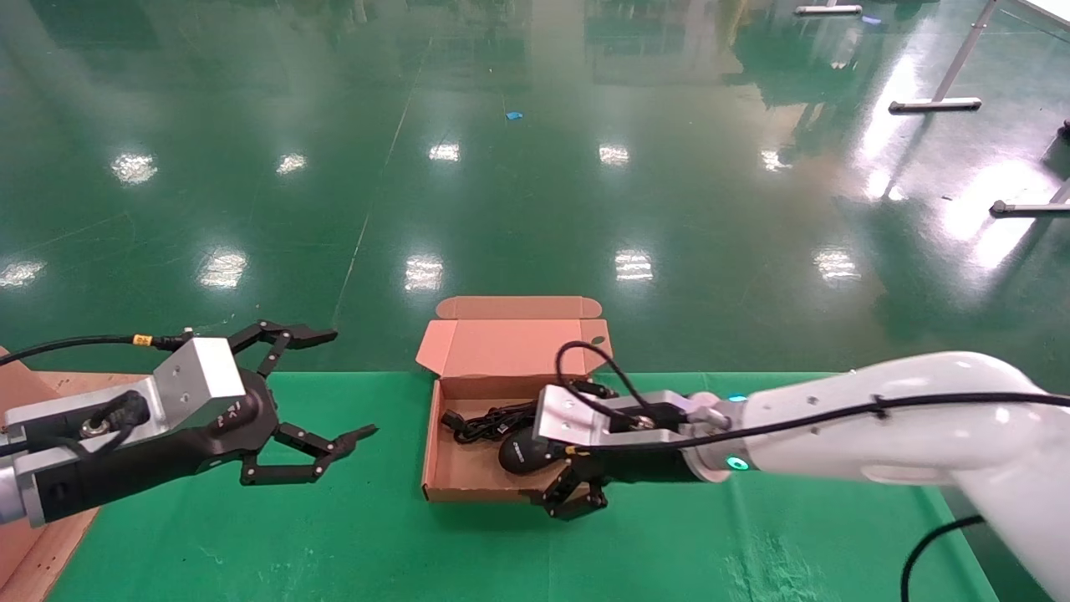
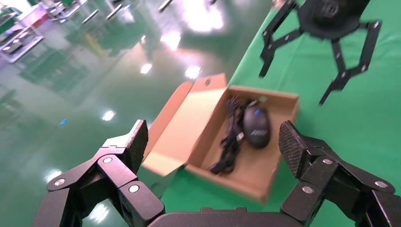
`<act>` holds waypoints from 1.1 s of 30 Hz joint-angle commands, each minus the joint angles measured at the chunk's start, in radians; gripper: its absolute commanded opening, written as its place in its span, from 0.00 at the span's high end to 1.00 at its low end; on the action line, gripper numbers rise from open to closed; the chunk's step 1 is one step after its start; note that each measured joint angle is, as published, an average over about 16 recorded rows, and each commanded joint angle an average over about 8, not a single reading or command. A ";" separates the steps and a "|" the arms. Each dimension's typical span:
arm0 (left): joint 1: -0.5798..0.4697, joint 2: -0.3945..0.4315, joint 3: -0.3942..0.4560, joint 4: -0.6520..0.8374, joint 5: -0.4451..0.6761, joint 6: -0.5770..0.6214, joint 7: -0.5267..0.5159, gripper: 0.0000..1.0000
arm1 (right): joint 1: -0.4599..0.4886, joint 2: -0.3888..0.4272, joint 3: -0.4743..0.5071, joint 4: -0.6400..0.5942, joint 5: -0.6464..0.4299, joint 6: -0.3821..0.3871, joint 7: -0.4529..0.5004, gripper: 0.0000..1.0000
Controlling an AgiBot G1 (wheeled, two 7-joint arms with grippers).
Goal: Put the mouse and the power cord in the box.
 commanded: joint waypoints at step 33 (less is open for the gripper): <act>0.059 0.029 -0.281 -0.105 -0.114 0.489 -0.377 0.00 | -0.351 0.431 0.566 0.360 0.540 -0.454 0.109 0.00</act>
